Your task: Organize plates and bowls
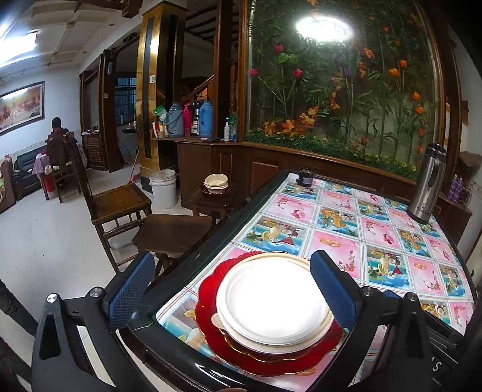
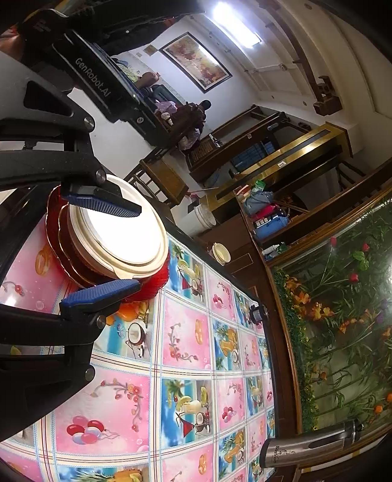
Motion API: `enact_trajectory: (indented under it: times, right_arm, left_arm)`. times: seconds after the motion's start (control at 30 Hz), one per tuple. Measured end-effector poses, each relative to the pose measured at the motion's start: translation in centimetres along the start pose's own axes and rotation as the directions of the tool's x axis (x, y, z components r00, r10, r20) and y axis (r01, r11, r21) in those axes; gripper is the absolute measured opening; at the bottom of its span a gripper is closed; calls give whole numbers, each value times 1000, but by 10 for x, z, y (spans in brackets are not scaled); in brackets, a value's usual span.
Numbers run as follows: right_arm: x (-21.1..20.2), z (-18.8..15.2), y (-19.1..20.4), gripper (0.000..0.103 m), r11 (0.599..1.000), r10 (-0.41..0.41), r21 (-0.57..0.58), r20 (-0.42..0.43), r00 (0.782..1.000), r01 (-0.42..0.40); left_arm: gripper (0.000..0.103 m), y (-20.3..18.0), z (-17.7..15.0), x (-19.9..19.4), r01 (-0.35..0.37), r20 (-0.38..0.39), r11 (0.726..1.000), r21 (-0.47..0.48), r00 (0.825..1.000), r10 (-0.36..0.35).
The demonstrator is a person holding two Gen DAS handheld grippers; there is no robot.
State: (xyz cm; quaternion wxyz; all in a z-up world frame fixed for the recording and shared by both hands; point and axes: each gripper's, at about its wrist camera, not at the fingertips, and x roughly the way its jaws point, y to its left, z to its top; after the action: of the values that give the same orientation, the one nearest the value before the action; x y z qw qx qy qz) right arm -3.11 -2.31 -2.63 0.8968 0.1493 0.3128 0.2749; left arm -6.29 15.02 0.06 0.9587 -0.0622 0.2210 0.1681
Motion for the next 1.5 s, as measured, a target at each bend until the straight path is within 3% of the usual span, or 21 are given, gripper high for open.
enact_trajectory:
  times: [0.93, 1.5]
  right_arm:
    - [4, -10, 17, 46, 999, 12, -47, -29, 999, -13]
    - [8, -12, 25, 46, 996, 18, -81, -46, 999, -22]
  left_arm:
    - [103, 30, -10, 17, -33, -68, 999, -42, 997, 30]
    - [103, 36, -9, 17, -42, -67, 998, -45, 997, 39]
